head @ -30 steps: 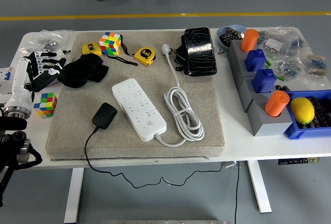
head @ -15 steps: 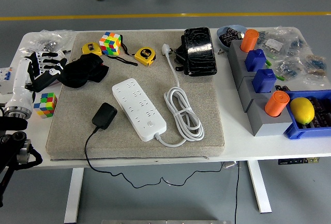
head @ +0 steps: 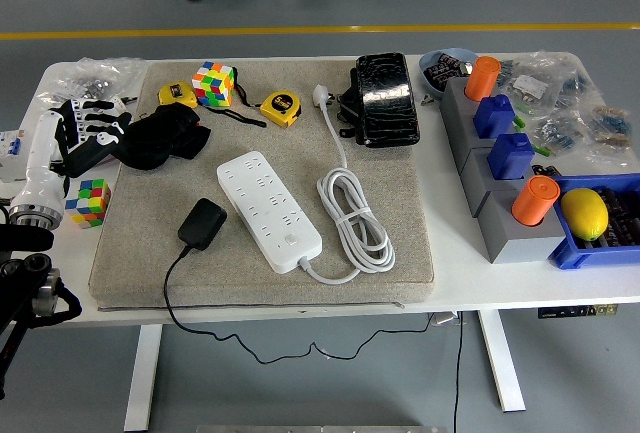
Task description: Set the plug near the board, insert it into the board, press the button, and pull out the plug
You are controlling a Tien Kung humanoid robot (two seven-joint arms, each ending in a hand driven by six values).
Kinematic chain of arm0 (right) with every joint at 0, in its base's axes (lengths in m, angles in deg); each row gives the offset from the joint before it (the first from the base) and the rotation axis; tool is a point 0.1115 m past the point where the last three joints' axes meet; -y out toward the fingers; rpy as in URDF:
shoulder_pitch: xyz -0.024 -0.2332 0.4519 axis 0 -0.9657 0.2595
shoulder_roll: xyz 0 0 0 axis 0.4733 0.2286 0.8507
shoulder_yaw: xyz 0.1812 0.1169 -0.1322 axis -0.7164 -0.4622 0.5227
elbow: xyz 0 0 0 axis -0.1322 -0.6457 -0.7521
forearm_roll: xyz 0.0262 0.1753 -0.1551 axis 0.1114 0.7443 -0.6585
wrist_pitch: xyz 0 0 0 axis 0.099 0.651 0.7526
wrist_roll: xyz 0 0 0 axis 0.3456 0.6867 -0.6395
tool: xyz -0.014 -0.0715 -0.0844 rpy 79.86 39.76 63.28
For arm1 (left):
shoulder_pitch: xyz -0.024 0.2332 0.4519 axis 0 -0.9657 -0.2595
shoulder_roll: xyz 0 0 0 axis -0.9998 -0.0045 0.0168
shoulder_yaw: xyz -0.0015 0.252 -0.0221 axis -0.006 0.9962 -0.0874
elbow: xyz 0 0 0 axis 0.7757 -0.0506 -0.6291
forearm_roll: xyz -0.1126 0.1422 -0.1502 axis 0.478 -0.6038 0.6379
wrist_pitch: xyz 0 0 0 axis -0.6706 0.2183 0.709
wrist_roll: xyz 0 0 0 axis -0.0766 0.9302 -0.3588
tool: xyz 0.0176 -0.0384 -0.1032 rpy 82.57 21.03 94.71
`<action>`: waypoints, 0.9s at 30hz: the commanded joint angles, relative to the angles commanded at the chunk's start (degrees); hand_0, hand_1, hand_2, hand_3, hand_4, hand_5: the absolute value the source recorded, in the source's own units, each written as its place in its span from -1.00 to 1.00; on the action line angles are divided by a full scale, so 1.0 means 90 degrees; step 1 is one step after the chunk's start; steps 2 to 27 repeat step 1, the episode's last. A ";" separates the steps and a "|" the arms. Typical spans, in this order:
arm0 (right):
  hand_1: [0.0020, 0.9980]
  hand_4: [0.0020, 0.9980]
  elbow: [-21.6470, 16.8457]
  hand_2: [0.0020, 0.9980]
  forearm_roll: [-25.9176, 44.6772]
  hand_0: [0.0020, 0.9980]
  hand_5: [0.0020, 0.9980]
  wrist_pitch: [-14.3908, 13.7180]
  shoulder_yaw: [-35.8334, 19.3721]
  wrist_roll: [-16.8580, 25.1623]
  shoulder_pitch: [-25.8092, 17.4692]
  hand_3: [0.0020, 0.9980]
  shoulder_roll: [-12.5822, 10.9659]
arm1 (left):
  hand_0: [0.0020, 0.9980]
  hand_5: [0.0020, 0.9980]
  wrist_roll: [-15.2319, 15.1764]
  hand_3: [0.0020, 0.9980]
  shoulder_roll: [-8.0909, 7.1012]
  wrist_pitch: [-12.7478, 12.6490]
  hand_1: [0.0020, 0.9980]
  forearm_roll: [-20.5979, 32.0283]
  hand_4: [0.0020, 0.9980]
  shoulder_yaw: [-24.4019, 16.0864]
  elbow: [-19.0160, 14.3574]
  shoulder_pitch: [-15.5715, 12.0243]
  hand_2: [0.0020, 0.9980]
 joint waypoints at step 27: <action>0.18 0.68 0.0000 0.09 0.0008 -0.01 -0.26 0.0003 0.0023 -0.0001 0.0001 0.01 -0.0004 | -0.25 -0.29 -0.0001 0.11 -0.0004 0.0001 -0.14 0.0001 0.69 0.0006 -0.0001 0.0002 0.01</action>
